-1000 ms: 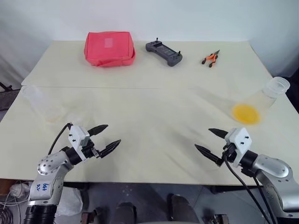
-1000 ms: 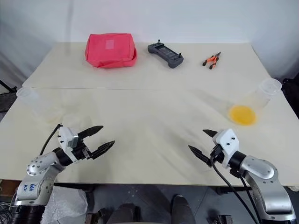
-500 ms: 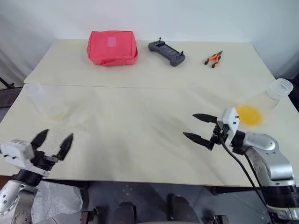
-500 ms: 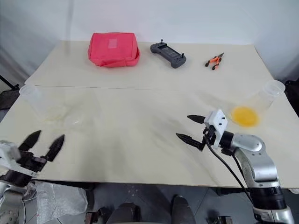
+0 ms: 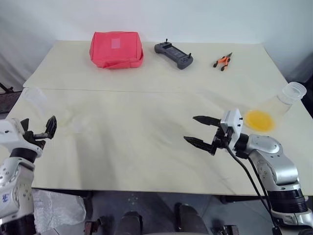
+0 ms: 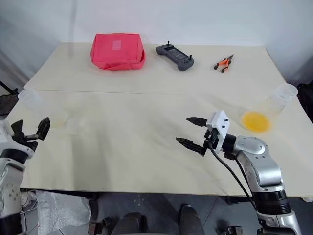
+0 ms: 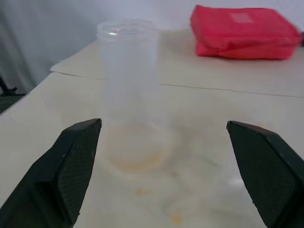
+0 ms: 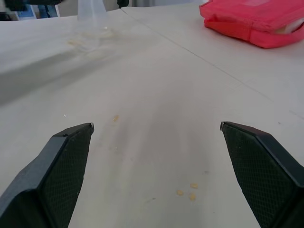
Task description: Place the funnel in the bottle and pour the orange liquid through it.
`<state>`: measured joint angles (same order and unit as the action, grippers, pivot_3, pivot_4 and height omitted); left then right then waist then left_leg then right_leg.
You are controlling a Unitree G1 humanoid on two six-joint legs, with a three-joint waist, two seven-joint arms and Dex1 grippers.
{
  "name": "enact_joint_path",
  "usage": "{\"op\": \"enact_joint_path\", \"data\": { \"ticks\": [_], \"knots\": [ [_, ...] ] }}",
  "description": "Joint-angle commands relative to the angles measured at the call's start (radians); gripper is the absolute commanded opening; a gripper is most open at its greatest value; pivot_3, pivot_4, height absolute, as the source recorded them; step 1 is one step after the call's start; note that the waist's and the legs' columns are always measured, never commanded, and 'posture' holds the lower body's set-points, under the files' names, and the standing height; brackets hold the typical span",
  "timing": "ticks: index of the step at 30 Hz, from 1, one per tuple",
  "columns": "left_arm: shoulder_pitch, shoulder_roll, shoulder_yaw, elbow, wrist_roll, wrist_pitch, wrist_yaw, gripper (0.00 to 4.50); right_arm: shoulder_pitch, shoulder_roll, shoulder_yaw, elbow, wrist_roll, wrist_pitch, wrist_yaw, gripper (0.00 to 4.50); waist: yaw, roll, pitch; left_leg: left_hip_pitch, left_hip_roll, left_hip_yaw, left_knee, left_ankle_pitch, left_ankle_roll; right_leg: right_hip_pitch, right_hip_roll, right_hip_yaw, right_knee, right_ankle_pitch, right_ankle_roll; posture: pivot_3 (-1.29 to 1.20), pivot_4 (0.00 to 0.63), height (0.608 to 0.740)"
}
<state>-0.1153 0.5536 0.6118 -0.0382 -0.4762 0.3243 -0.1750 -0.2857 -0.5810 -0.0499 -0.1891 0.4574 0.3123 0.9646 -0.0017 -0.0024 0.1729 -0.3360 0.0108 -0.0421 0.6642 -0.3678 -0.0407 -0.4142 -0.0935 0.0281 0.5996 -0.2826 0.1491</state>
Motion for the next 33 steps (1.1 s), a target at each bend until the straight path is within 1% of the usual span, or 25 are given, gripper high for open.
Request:
{"op": "enact_joint_path", "data": {
  "ticks": [1, 5, 13, 19, 24, 28, 31, 32, 33],
  "knots": [
    [-0.069, 0.038, -0.001, 0.077, 0.036, -0.042, -0.009, 4.50, 0.007, -0.003, -0.021, -0.051, 0.027, 0.007, -0.012, 4.48, 0.000, 0.000, 0.000, 0.000, 0.000, 0.000, 0.000, 0.000, 0.000, 0.000, 0.000, 0.000, 0.000, 0.000, 0.000, 0.00, 0.150, 0.740],
    [-0.162, 0.061, -0.023, 0.167, 0.053, -0.047, -0.021, 4.50, 0.000, -0.001, -0.021, -0.069, 0.035, 0.019, -0.026, 4.48, -0.001, 0.000, 0.000, 0.000, 0.000, 0.000, 0.000, 0.000, 0.000, 0.000, -0.001, -0.001, 0.000, 0.000, 0.000, 0.00, 0.150, 0.740],
    [-0.288, 0.091, -0.050, 0.332, 0.097, -0.102, -0.031, 4.50, -0.023, 0.003, -0.020, -0.101, 0.079, 0.053, -0.031, 4.48, -0.002, -0.001, 0.000, -0.001, 0.000, 0.001, 0.000, 0.000, -0.001, -0.002, -0.001, -0.001, 0.001, 0.000, 0.000, 0.00, 0.150, 0.740],
    [-0.366, 0.108, -0.072, 0.464, 0.129, -0.165, -0.056, 4.50, -0.047, -0.002, -0.022, -0.114, 0.116, 0.080, -0.031, 4.48, -0.001, -0.001, 0.000, -0.001, 0.000, 0.001, 0.000, 0.000, -0.001, -0.002, -0.001, -0.003, 0.001, 0.000, 0.001, 0.00, 0.150, 0.740],
    [-0.452, 0.130, -0.087, 0.616, 0.162, -0.243, -0.060, 4.50, -0.068, 0.003, -0.021, -0.115, 0.126, 0.089, -0.043, 4.48, -0.001, -0.001, 0.001, -0.002, 0.000, 0.001, 0.001, 0.000, -0.001, -0.002, -0.002, -0.007, 0.001, 0.000, 0.001, 0.00, 0.150, 0.740],
    [-0.478, 0.135, -0.091, 0.663, 0.166, -0.291, -0.085, 3.58, -0.067, -0.002, -0.028, -0.121, 0.130, 0.090, -0.053, 4.50, -0.002, -0.001, 0.001, -0.002, 0.000, 0.001, 0.000, 0.000, -0.001, -0.002, -0.003, -0.011, 0.001, 0.000, 0.001, 0.00, 0.150, 0.740],
    [-0.483, 0.144, -0.088, 0.663, 0.158, -0.295, -0.108, 2.60, -0.058, -0.009, -0.031, -0.129, 0.133, 0.091, -0.056, 4.50, -0.002, -0.001, 0.001, -0.003, 0.001, 0.001, 0.000, 0.000, -0.001, -0.002, -0.004, -0.015, 0.001, 0.000, 0.001, 0.00, 0.150, 0.740],
    [-0.484, 0.149, -0.087, 0.662, 0.156, -0.294, -0.113, 2.35, -0.057, -0.011, -0.032, -0.131, 0.133, 0.092, -0.058, 4.50, -0.002, -0.001, 0.001, -0.003, 0.001, 0.001, 0.001, 0.000, -0.001, -0.002, -0.005, -0.016, 0.001, 0.000, 0.001, 0.00, 0.150, 0.740],
    [-0.485, 0.153, -0.085, 0.662, 0.155, -0.293, -0.117, 2.32, -0.056, -0.012, -0.033, -0.132, 0.133, 0.092, -0.059, 4.50, -0.002, -0.001, 0.001, -0.003, 0.001, 0.001, 0.001, 0.000, -0.001, -0.002, -0.005, -0.016, 0.001, 0.000, 0.001, 0.00, 0.150, 0.740]
  ]
}}
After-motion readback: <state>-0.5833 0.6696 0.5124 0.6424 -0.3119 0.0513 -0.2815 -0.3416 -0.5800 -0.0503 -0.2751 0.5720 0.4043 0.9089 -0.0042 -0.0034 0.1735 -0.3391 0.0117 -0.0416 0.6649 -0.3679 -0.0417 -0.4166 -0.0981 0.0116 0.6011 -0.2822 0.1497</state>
